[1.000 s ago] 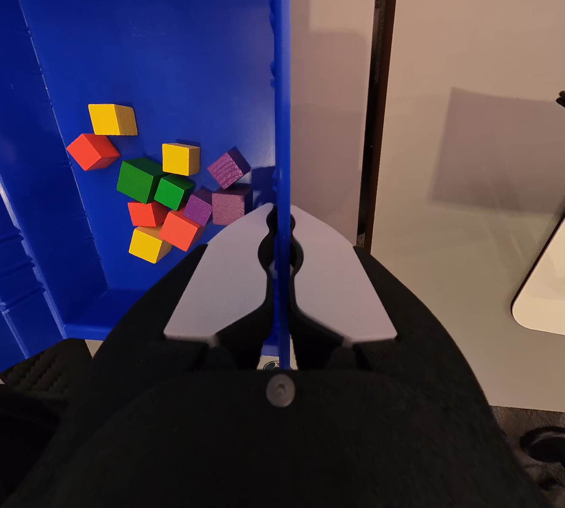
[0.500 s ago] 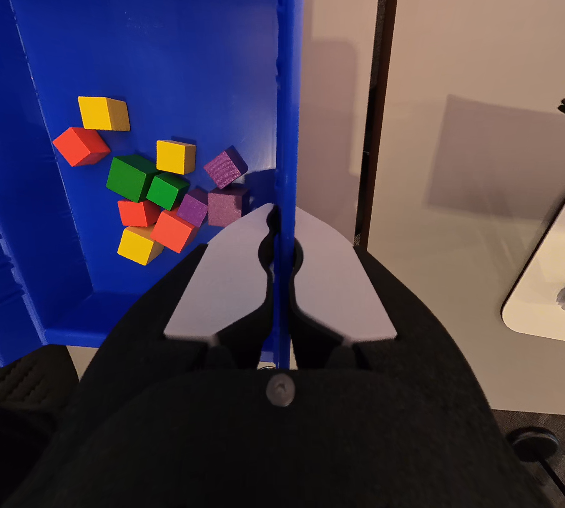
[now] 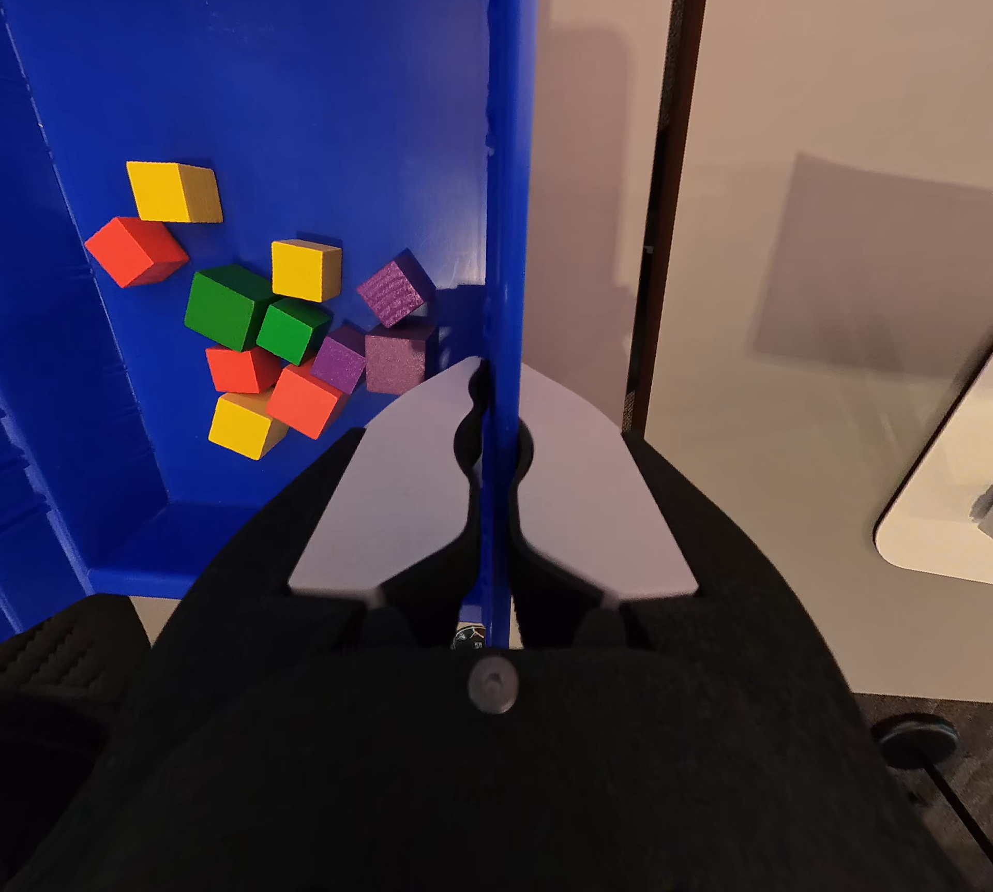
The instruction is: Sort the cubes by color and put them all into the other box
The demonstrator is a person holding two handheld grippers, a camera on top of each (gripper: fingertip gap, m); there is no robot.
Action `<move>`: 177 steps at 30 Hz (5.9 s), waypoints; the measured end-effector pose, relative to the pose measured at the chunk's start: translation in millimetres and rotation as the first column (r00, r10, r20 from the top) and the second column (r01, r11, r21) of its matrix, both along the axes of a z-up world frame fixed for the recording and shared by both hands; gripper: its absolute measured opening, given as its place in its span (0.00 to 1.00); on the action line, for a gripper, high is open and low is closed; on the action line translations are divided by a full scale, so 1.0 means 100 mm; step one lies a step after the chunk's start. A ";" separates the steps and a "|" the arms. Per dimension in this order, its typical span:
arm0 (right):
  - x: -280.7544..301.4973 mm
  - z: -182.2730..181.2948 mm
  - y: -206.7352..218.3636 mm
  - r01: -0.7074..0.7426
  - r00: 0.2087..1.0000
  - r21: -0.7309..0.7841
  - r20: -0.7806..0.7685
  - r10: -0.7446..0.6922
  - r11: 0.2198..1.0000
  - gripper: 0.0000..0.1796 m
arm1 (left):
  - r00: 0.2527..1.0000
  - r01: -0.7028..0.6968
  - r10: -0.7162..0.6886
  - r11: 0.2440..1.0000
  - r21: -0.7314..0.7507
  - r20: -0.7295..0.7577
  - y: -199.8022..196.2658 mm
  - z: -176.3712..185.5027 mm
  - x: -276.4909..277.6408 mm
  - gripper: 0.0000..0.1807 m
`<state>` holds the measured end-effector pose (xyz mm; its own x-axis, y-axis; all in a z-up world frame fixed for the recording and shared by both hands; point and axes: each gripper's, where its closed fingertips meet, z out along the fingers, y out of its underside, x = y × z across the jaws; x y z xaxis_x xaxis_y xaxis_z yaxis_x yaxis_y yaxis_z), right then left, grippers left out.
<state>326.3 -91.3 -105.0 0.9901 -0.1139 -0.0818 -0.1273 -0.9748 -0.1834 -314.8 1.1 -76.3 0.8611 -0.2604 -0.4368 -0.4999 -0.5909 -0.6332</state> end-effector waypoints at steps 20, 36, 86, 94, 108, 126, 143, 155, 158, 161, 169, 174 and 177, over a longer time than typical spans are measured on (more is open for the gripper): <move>-0.01 0.00 0.00 0.078 0.997 -0.039 -0.023 -0.079 0.996 0.02 | 0.863 0.453 -0.472 0.881 0.135 0.180 -0.80 0.43 2.19 0.38; -0.31 0.06 0.16 0.125 0.961 -0.020 -0.248 -0.126 0.992 0.03 | 0.974 -0.142 0.105 0.972 0.185 0.198 -1.06 0.52 -1.59 0.31; -8.14 0.17 1.90 -0.576 0.760 0.101 -0.301 0.577 0.811 0.09 | 0.774 -0.486 0.297 0.845 0.224 0.560 -1.25 0.65 -3.20 0.34; -7.85 1.17 2.16 -0.582 0.671 0.573 -0.062 0.739 0.576 0.10 | 0.811 -0.509 0.419 0.849 0.140 0.410 -0.69 0.25 -3.08 0.36; -5.40 2.17 1.24 -0.496 0.640 0.806 0.089 0.763 0.323 0.11 | 0.861 -0.419 0.363 0.903 0.092 0.357 -0.43 -0.03 -3.75 0.05; -3.97 2.35 1.25 -0.107 0.696 0.968 -0.090 0.712 0.228 0.01 | 0.886 -0.210 0.170 0.977 0.047 0.432 -0.27 -0.03 -4.72 0.02; -3.92 1.52 1.46 -0.329 0.834 0.757 -0.047 0.549 0.564 0.23 | 0.885 -0.268 0.129 0.927 0.262 0.446 -0.31 0.40 -4.70 0.42; -4.41 0.31 1.39 -0.388 0.904 0.289 -0.065 0.422 0.875 0.24 | 0.863 -0.325 0.061 0.827 0.458 0.502 -0.97 0.92 -3.50 0.36; -4.36 0.00 1.19 -0.474 0.880 0.081 0.017 0.474 0.877 0.16 | 0.869 -0.292 0.033 0.839 0.459 0.493 -1.00 0.83 -3.22 0.34; -4.32 -0.05 1.18 -0.475 0.880 0.037 0.006 0.475 0.879 0.10 | 0.893 -0.233 0.013 0.869 0.438 0.449 -0.98 0.81 -3.02 0.34; -3.31 -0.06 1.32 -0.350 0.936 0.037 -0.030 0.351 0.936 0.04 | 0.909 -0.130 -0.033 0.925 0.357 0.416 -0.88 0.73 -2.66 0.33; -2.44 -0.06 1.30 -0.171 0.982 0.113 -0.059 0.179 0.979 0.03 | 0.907 -0.093 -0.064 0.933 0.346 0.417 -0.84 0.72 -2.51 0.32; -1.88 -0.06 1.15 -0.052 0.998 0.130 -0.039 0.057 0.990 0.03 | 0.913 -0.068 -0.077 0.940 0.334 0.402 -0.81 0.71 -2.42 0.31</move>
<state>138.4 24.1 -111.3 0.9899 -0.0456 -0.1346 -0.0849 -0.9492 -0.3032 -556.7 -79.7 -5.2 0.9796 -0.1661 -0.1135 -0.1607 -0.3067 -0.9381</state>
